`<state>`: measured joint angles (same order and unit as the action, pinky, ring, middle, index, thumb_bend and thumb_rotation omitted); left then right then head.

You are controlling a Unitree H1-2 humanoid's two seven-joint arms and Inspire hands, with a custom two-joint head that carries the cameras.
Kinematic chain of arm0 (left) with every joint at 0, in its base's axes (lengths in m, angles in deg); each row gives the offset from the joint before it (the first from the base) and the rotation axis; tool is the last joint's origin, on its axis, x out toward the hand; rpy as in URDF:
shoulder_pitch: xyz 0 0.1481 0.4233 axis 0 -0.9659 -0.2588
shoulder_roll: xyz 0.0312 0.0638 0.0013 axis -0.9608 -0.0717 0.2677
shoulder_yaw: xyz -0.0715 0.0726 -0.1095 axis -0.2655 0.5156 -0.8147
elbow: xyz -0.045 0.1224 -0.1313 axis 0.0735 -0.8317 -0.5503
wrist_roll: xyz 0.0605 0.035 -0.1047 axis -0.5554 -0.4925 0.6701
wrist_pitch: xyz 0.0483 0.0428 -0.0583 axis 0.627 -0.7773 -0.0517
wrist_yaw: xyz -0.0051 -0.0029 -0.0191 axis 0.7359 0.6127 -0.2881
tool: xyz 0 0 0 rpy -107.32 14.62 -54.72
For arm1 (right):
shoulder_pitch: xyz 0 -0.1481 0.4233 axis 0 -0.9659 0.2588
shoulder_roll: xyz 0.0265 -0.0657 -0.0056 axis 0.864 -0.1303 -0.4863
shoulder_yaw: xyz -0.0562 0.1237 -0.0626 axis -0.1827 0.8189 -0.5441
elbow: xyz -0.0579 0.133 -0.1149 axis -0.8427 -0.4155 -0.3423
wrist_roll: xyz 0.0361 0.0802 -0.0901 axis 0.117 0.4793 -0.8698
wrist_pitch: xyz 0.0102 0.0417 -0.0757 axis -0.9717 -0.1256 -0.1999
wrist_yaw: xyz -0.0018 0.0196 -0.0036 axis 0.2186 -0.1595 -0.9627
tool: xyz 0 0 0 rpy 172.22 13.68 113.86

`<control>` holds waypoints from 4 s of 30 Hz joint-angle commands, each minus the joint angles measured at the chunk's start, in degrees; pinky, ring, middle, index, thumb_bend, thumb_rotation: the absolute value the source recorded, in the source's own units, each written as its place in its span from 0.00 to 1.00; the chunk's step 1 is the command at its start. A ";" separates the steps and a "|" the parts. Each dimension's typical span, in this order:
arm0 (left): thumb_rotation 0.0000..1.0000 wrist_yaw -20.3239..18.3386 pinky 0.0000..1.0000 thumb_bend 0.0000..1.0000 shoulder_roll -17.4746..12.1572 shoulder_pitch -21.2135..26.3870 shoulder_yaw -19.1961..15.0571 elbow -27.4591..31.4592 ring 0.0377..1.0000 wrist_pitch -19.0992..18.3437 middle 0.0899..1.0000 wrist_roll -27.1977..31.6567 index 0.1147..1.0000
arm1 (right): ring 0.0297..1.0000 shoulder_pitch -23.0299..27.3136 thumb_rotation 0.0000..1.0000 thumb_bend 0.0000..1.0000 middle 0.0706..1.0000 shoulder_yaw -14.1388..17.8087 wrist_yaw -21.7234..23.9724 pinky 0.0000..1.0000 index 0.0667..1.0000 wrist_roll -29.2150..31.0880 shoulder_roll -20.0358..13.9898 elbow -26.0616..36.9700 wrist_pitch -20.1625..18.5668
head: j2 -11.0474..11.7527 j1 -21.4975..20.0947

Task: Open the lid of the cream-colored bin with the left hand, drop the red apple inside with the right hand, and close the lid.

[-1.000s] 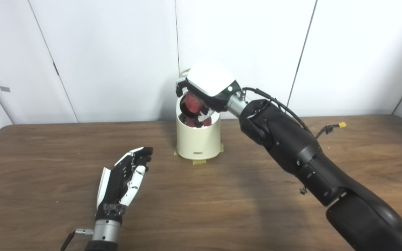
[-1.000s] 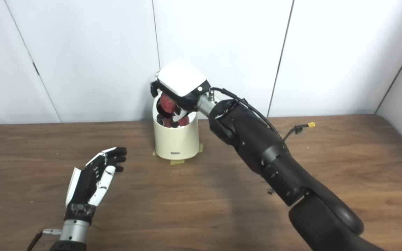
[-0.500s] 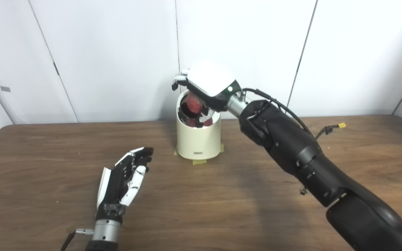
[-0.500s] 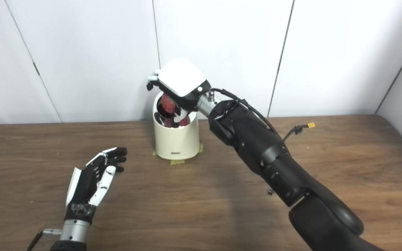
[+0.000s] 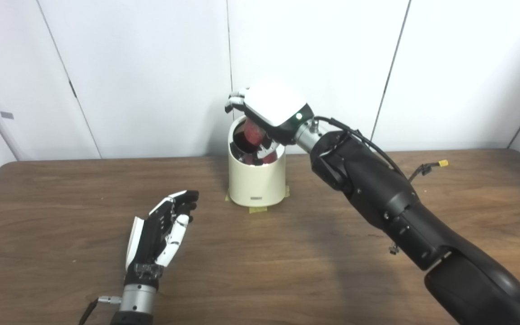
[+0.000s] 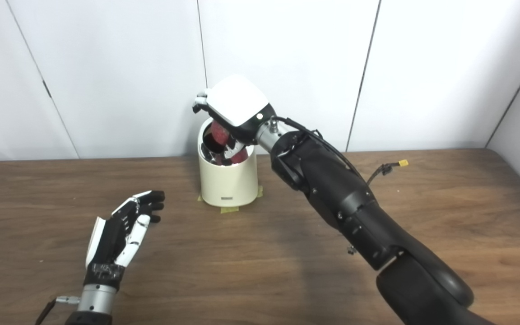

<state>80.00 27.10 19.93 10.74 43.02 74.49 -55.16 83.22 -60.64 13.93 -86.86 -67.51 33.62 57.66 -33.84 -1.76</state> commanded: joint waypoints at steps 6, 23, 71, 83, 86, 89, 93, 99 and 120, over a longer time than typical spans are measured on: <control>0.73 0.28 0.66 0.30 -0.13 0.75 0.21 0.21 0.74 1.08 0.74 -0.63 0.70 | 0.45 2.13 0.33 1.00 0.83 0.54 0.18 0.33 0.74 -0.86 -1.09 2.44 -2.45 | -0.09 -0.03; 0.74 0.28 0.65 0.31 -0.07 1.06 0.24 -0.55 0.73 1.54 0.74 -0.35 0.70 | 0.50 2.63 0.44 1.00 0.83 -0.06 1.02 0.35 0.76 -1.98 -1.48 2.11 -2.68 | -0.06 -0.20; 0.72 2.69 0.62 0.29 -0.87 1.69 -0.85 -2.70 0.67 3.29 0.67 -1.57 0.64 | 0.90 -35.43 0.74 0.71 0.94 15.89 -7.11 0.79 0.91 39.94 -3.02 22.24 16.26 | 0.89 0.28; 0.74 1.70 0.62 0.32 -2.37 1.89 -1.51 -2.70 0.69 3.18 0.70 -0.88 0.66 | 0.97 -42.96 0.80 0.67 0.99 19.79 -4.70 0.91 0.99 40.91 -1.94 21.39 15.62 | 0.53 -0.55; 0.77 1.33 0.65 0.34 -3.35 2.39 -1.44 -2.12 0.72 2.44 0.73 -1.63 0.69 | 1.00 -42.96 0.80 0.74 1.00 20.10 -3.30 0.97 1.00 41.86 -1.61 20.83 15.74 | 0.67 -0.79; 0.78 0.93 0.67 0.35 -4.41 3.67 -1.35 0.46 0.75 1.34 0.76 -2.95 0.73 | 1.00 -42.83 0.80 0.76 1.00 20.57 -2.93 0.97 1.00 40.85 -1.09 20.43 15.19 | 0.74 -0.94; 0.87 0.61 0.72 0.47 -6.76 9.01 -0.69 2.82 0.80 -0.52 0.81 -8.41 0.80 | 0.97 -42.52 0.83 0.59 1.00 21.53 -4.97 0.90 0.99 36.90 -0.21 18.99 14.03 | 1.14 -0.66; 0.97 -6.89 0.81 0.73 -9.56 26.08 1.87 9.06 0.89 -18.71 0.90 -21.00 0.88 | 0.92 -42.35 0.87 0.51 0.96 21.49 -4.82 0.83 0.95 34.34 -0.09 17.79 13.82 | 1.56 -0.58; 0.95 -27.27 1.00 0.86 -8.55 54.43 14.26 -0.26 1.00 -36.73 0.96 -45.63 0.91 | 0.92 -42.08 0.88 0.57 0.96 19.97 -1.15 0.82 0.94 33.78 -0.14 17.80 12.69 | 2.92 -1.26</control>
<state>51.91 18.16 69.79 26.05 42.16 37.92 -99.87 39.77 -40.70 13.40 -53.74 -67.93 51.12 69.98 -30.85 -2.99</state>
